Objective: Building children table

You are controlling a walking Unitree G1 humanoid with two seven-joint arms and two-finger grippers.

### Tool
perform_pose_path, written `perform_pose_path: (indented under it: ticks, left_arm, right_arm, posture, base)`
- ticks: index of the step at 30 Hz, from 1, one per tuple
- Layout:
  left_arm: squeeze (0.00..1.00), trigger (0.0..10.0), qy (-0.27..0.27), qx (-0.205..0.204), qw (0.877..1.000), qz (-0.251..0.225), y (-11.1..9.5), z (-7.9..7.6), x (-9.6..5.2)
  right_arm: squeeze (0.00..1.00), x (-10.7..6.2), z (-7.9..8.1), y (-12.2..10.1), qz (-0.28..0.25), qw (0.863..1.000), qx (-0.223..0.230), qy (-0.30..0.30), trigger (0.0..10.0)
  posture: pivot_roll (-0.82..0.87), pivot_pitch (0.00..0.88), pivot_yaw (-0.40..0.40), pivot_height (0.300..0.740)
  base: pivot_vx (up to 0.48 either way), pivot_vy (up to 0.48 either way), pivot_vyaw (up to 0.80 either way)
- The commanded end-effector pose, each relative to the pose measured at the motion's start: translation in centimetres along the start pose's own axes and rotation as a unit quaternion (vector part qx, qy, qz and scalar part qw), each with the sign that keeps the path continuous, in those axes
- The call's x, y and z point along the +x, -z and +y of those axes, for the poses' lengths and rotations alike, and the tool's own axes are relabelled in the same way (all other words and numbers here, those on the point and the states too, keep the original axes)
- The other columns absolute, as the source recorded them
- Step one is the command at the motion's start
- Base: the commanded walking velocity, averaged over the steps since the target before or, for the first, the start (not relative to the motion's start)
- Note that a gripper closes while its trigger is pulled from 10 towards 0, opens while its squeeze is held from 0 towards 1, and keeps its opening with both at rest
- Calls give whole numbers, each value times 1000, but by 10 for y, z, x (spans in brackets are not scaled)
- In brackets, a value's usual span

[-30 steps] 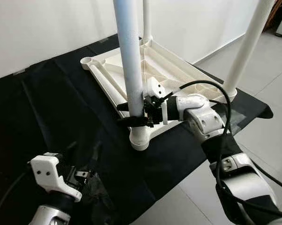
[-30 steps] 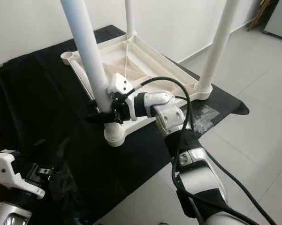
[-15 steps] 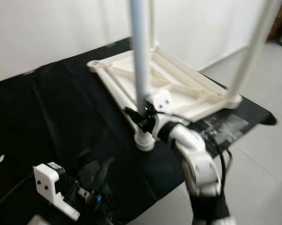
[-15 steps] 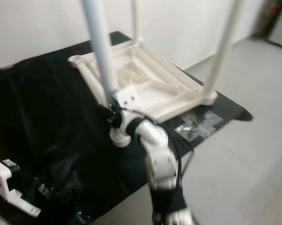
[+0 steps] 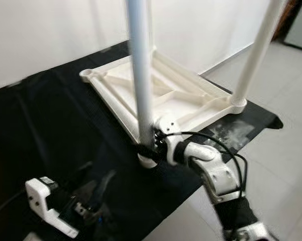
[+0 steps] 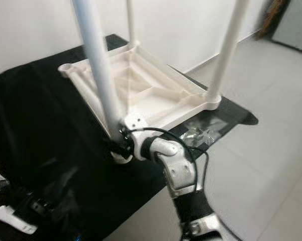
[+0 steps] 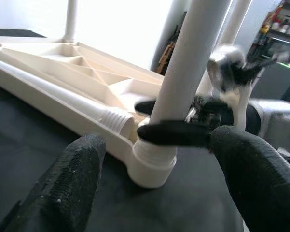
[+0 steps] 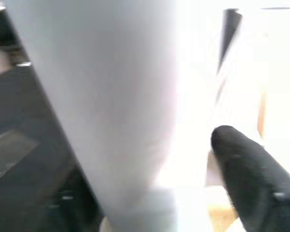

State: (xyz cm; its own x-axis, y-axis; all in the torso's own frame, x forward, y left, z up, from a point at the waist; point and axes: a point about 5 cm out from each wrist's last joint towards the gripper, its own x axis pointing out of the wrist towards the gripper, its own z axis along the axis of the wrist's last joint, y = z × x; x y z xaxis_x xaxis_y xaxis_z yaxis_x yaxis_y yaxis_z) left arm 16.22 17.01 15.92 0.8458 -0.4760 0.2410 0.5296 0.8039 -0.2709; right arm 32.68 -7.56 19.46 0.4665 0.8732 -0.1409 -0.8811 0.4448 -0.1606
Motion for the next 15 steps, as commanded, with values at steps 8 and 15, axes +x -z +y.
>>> perform_pose_path:
  ticks: [8, 15]
  left_arm:
    - [0, 10000, 2, -25, 1000, 11, 8, 1, -3]
    - [0, 10000, 8, -31, 999, 11, 8, 0, -3]
  right_arm:
    - [0, 7, -24, -14, -1, 997, -23, -78, 10000]
    - [0, 8, -25, -18, -10, 994, -20, -110, 0]
  posture:
    - [-19, 183, 78, 740]
    - [-22, 188, 81, 740]
  base:
    - [0, 0, 0]
    - [0, 0, 0]
